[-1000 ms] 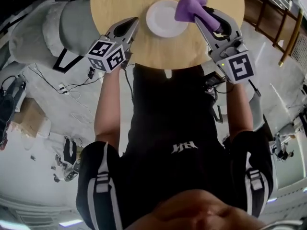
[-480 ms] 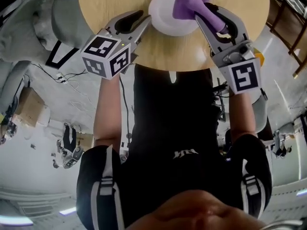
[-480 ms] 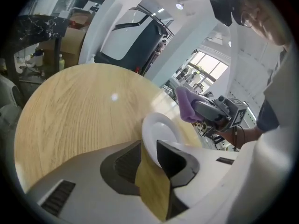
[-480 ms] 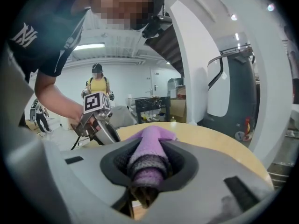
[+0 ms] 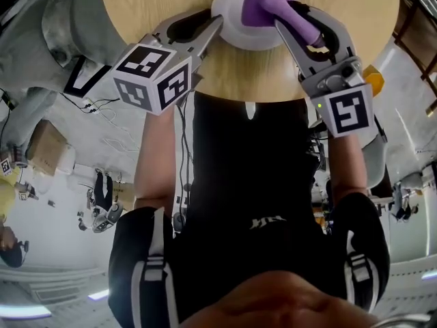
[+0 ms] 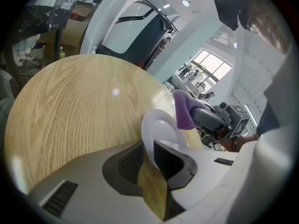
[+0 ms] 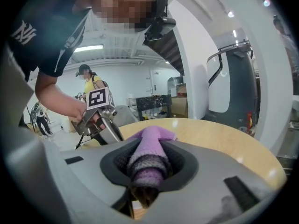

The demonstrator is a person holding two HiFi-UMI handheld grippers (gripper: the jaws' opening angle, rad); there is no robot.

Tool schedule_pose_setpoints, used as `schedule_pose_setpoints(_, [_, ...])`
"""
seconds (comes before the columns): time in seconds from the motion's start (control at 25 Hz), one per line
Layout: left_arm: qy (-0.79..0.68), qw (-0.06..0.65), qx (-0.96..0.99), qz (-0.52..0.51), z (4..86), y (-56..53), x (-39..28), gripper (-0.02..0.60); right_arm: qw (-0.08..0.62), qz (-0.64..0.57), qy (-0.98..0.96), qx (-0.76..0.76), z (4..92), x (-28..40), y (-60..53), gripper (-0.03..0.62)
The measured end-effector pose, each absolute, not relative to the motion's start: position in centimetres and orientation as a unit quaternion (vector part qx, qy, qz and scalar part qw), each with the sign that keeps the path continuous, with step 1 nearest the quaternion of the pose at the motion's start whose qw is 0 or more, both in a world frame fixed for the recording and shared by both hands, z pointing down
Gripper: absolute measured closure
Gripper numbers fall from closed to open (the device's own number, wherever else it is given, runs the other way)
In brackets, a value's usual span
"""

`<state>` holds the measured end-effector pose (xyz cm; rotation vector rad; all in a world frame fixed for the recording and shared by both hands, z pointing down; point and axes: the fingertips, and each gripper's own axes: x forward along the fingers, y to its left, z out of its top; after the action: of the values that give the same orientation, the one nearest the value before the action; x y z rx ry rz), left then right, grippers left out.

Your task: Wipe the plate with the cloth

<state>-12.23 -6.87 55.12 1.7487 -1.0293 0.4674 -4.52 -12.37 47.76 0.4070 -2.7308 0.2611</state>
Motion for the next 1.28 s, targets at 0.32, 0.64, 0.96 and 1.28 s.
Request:
schedule_pose_setpoints(0.32, [-0.422,0.517,0.722,0.181,55.2,-7.2,-12.1,0.531,0.201,0.056,-0.97,0.122,47.9,-6.2,-12.2,0.494])
schedule_pose_setpoints(0.64, [-0.432,0.519,0.718,0.169,55.1,-7.1,-12.4,0.538,0.298,0.028,-0.951,0.078,51.6,-9.2,-9.8,0.496])
schedule_pose_setpoints(0.96, [-0.441,0.513,0.718,0.164,55.1,-6.9,-12.5,0.541,0.354,-0.017,-0.933,0.06,52.9,-9.7,-9.9,0.497])
schedule_pose_setpoints(1.28, [-0.449,0.499,0.72,0.174,54.8,-7.0,-12.4,0.542,0.373,-0.015,-0.924,0.083,52.8,-6.9,-11.0,0.497])
